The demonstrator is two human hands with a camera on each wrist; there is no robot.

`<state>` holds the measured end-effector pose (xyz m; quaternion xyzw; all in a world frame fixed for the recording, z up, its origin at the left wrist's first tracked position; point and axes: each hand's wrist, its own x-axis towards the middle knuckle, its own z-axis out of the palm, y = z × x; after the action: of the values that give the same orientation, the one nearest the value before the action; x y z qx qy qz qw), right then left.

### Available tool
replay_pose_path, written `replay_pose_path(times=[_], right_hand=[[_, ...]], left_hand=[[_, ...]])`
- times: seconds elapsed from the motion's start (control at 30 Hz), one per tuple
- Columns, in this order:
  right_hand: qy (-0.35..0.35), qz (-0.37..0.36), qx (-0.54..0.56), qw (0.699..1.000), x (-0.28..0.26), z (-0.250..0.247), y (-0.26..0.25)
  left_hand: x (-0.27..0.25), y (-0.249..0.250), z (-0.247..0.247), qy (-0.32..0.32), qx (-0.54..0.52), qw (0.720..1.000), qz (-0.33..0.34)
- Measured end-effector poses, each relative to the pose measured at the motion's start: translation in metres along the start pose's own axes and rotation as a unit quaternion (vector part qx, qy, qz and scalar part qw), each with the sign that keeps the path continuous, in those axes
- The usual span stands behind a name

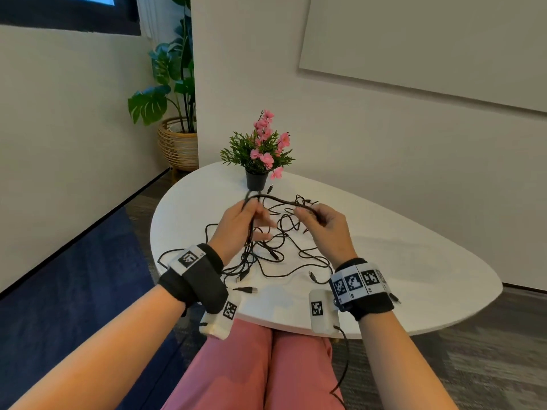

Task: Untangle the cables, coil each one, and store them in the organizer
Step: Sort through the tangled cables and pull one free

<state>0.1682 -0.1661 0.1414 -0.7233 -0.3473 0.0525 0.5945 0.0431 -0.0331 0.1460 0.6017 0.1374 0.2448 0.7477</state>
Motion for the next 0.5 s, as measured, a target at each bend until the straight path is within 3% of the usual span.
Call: replay_pose_path(times=[0.1, 0.27, 0.4, 0.5], right_hand=[[-0.056, -0.002, -0.018, 0.998, -0.011, 0.003, 0.011], [-0.118, -0.091, -0.145, 0.978, -0.020, 0.014, 0.016], [-0.119, -0.109, -0.293, 0.942, -0.023, 0.019, 0.011], [-0.098, -0.100, -0.299, 0.944, -0.021, 0.022, 0.004]], left_hand=[[0.003, 0.004, -0.002, 0.039, -0.129, 0.991, -0.003], [0.004, 0.005, -0.005, 0.047, -0.221, 0.974, 0.024], [0.004, 0.009, -0.008, 0.063, -0.228, 0.971, 0.013], [0.002, 0.007, -0.007, 0.071, -0.216, 0.974, 0.006]])
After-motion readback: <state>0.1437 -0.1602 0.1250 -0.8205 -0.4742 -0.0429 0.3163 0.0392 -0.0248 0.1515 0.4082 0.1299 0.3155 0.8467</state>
